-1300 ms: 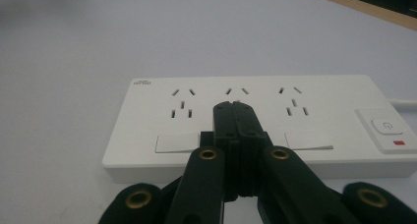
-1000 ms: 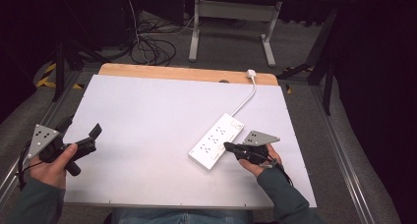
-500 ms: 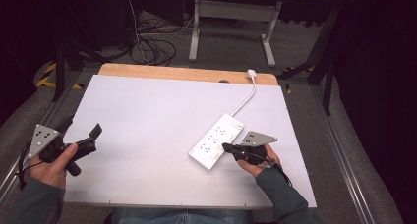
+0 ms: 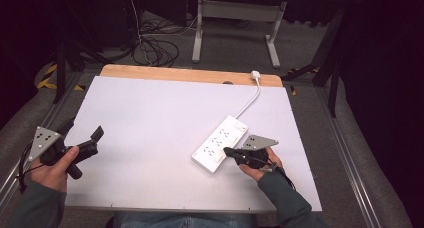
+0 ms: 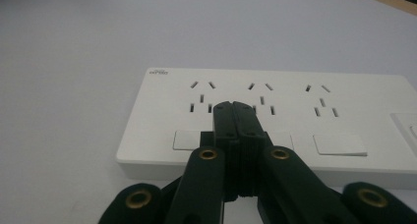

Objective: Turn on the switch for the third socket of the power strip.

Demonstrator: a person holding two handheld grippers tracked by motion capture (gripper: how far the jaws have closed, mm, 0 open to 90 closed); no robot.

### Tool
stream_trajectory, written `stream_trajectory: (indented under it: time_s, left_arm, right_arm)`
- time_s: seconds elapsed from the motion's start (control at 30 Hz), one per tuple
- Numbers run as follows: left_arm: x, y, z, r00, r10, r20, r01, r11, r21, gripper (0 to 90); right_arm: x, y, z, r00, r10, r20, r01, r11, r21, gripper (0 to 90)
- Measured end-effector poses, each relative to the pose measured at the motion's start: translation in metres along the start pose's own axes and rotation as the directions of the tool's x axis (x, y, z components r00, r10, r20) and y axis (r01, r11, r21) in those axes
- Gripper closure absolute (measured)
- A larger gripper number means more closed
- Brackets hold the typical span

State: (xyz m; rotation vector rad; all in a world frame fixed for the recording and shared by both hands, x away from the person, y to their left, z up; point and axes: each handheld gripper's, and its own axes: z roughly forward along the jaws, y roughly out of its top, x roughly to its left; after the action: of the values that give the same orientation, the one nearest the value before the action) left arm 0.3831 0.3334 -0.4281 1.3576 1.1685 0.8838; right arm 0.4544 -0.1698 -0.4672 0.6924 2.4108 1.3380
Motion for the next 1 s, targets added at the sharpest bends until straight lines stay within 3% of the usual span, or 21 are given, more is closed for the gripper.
stream_trajectory:
  time_s: [1.0]
  left_arm:
    - [0.0011,-0.0005,-0.0017,1.0,-0.001,-0.005,0.001,1.0,0.002,2.6]
  right_arm:
    - [0.0041,0.0007,0.0086,0.9993,-0.033,-0.018,0.033,0.999,0.023,90.0]
